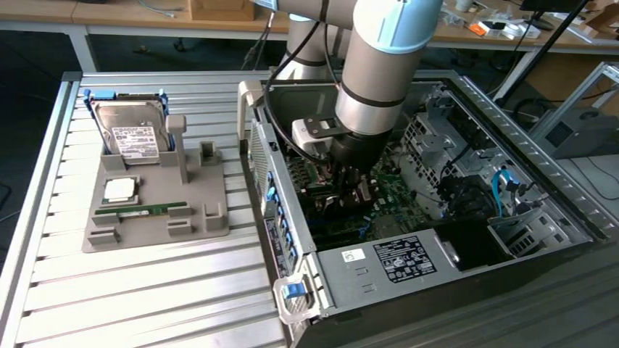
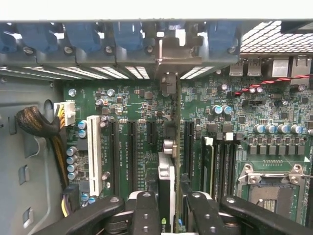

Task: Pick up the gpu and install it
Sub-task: 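Insert the gpu into the slot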

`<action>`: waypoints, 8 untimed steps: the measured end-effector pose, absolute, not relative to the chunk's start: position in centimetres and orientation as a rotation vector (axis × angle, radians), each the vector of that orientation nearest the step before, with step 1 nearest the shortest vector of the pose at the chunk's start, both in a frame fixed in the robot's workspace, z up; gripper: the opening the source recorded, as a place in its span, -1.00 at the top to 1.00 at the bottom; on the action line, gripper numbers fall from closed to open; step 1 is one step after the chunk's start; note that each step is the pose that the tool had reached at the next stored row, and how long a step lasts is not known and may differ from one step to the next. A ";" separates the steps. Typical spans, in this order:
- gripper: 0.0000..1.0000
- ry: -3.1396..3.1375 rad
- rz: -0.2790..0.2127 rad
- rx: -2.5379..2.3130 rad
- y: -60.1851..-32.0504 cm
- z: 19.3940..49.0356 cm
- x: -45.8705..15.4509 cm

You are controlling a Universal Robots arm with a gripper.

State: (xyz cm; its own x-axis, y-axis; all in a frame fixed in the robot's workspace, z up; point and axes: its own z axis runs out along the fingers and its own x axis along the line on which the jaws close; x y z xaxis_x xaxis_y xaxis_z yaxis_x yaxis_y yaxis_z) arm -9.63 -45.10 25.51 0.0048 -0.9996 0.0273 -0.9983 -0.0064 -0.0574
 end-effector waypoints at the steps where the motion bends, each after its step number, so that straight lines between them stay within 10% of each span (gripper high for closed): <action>1: 0.47 2.199 -0.093 -2.211 -45.1 25.5 -9.6; 8: 0.32 2.199 -0.093 -2.211 -45.1 25.5 -9.6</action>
